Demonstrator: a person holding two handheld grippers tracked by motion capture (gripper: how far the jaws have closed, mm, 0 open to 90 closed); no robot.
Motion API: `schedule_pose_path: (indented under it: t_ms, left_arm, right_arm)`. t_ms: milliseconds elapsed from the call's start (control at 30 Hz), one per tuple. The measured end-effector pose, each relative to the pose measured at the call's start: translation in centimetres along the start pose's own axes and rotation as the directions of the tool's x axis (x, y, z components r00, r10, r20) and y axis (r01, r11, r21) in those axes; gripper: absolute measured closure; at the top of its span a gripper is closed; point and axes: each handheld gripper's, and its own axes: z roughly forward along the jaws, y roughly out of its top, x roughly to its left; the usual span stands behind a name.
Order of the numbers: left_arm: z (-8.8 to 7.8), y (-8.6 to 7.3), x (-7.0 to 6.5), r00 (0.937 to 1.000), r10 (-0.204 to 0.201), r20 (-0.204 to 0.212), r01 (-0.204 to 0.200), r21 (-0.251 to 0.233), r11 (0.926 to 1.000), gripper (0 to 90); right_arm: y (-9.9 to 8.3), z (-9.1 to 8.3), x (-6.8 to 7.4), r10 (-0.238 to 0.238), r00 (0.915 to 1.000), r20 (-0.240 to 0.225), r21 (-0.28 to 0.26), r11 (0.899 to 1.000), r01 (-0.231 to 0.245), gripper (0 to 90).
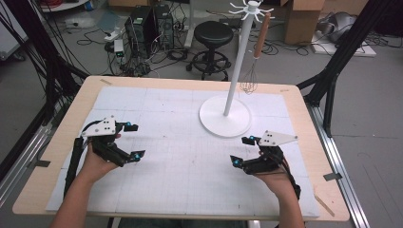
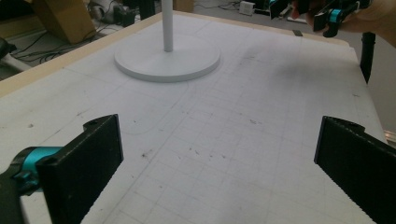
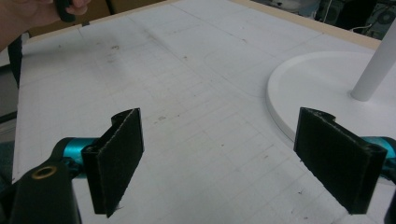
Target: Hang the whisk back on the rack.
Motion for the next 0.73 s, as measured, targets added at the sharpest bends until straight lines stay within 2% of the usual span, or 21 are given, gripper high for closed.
schedule_pose_path:
  t_ms: [733]
  left_arm:
    - [0.34, -0.14, 0.14, 1.0, -0.003, -0.003, 0.003, 0.011, 0.9999, 1.7]
  right_arm:
    - [-0.04, 0.08, -0.08, 0.002, 1.0, -0.006, 0.005, 1.0, -0.002, 15.2]
